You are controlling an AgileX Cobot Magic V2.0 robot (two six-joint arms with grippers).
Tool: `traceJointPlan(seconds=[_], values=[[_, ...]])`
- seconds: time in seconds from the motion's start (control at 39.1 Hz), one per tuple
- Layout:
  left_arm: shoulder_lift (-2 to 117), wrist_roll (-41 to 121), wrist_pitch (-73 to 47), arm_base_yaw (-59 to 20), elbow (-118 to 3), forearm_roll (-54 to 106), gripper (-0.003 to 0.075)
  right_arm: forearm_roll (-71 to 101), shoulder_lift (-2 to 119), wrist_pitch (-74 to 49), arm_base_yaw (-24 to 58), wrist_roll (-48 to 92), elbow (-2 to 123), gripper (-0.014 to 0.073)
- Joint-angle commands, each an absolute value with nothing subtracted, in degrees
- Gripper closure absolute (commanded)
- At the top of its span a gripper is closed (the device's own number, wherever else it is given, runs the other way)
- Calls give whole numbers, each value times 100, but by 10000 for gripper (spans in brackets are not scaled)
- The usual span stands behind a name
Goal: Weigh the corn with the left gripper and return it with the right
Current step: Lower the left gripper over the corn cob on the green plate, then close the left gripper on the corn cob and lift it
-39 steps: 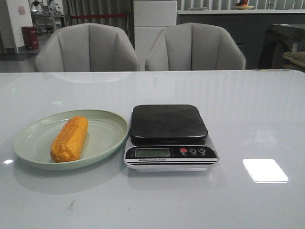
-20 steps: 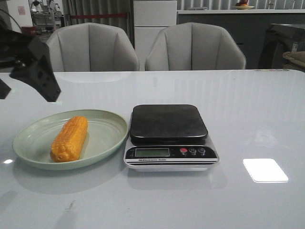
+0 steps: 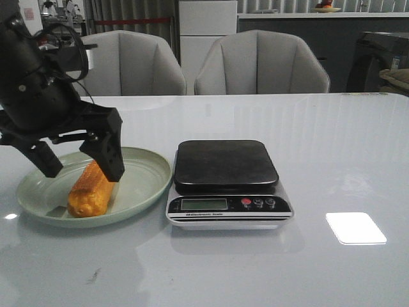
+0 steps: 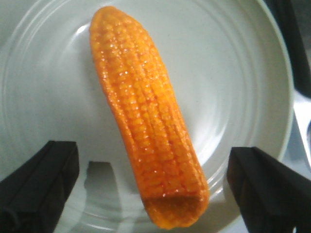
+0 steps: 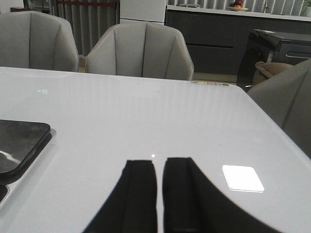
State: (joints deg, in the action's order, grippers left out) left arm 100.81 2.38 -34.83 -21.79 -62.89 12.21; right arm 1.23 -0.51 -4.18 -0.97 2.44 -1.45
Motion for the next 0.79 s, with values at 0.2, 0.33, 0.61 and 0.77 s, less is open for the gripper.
traceJointPlan(seconds=[0.2, 0.33, 0.61, 0.77], values=[[10460, 202, -4017, -2193, -6841, 1307, 344, 66, -163, 35, -128, 260, -208, 386], [10497, 298, -4216, -2238, -7043, 1510, 514, 66, -163, 35, -128, 260, -208, 386], [10498, 444, -4457, -2696, -8194, 1735, 587, 66, -163, 35, -128, 260, -208, 386], [10603, 444, -4043, -2946, -8385, 2213, 584, 66, -163, 35, -128, 260, -208, 386]])
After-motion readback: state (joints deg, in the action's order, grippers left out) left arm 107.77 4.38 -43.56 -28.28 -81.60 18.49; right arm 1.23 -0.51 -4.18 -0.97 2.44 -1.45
